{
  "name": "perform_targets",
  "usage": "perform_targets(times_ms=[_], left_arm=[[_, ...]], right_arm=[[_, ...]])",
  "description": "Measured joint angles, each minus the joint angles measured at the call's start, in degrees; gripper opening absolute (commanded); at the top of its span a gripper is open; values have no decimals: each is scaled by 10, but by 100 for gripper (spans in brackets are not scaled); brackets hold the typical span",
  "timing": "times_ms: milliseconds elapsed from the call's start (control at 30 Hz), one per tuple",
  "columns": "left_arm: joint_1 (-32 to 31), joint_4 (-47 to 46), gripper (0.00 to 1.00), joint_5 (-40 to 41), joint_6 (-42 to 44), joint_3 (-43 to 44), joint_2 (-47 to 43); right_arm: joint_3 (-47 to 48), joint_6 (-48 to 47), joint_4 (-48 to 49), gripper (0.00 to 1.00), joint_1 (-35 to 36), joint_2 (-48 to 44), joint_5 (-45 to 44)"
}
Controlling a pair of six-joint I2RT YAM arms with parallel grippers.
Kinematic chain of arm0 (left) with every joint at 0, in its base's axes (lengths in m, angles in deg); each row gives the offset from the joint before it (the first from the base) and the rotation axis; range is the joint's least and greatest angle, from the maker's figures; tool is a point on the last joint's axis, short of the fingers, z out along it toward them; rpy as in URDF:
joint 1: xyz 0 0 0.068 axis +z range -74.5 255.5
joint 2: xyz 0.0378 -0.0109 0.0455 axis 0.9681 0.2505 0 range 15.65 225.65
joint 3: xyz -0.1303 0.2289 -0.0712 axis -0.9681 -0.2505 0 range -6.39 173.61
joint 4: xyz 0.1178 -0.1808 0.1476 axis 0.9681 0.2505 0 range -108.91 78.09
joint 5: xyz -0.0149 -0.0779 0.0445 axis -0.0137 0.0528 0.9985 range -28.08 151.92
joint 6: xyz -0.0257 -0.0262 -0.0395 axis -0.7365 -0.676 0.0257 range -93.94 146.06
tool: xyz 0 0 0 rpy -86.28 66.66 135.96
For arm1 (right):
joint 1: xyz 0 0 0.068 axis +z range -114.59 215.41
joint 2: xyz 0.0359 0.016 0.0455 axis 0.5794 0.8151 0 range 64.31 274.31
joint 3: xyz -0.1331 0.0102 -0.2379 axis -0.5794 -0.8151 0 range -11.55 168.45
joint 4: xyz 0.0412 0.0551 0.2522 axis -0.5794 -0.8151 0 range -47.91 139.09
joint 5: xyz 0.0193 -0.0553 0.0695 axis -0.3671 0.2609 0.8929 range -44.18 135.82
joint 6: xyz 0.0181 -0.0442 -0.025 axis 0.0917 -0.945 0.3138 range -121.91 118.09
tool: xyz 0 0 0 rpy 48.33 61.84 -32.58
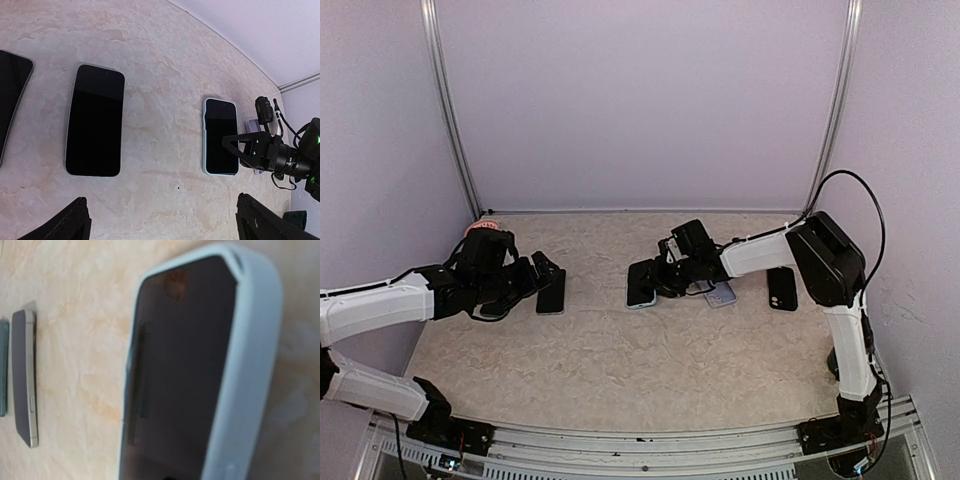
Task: Put the phone into the phone case
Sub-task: Place the phone with the phone case at the center of the board.
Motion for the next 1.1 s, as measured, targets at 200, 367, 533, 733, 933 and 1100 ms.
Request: perform_targets(times_ms=[200, 367, 533, 733, 933, 1100], left_arm=[[0, -13, 99, -6, -6, -12, 0], [0, -17, 99, -12, -10, -15, 0], [0, -21, 99, -14, -12, -16, 0], [-2, -25, 99, -14, -13, -19, 1], [-4, -31, 99, -14, -15, -19, 7], [-7, -31, 99, -14, -16, -19, 13]], right_arm=[[48, -14, -19, 31, 11, 25, 4], [89, -16, -23, 24, 26, 52, 12], [89, 12, 0, 14, 34, 60, 16], [78, 50, 38, 11, 47, 61, 26], [81, 89, 66, 15, 58, 65, 17], [89, 120, 74, 16, 79, 83, -17]])
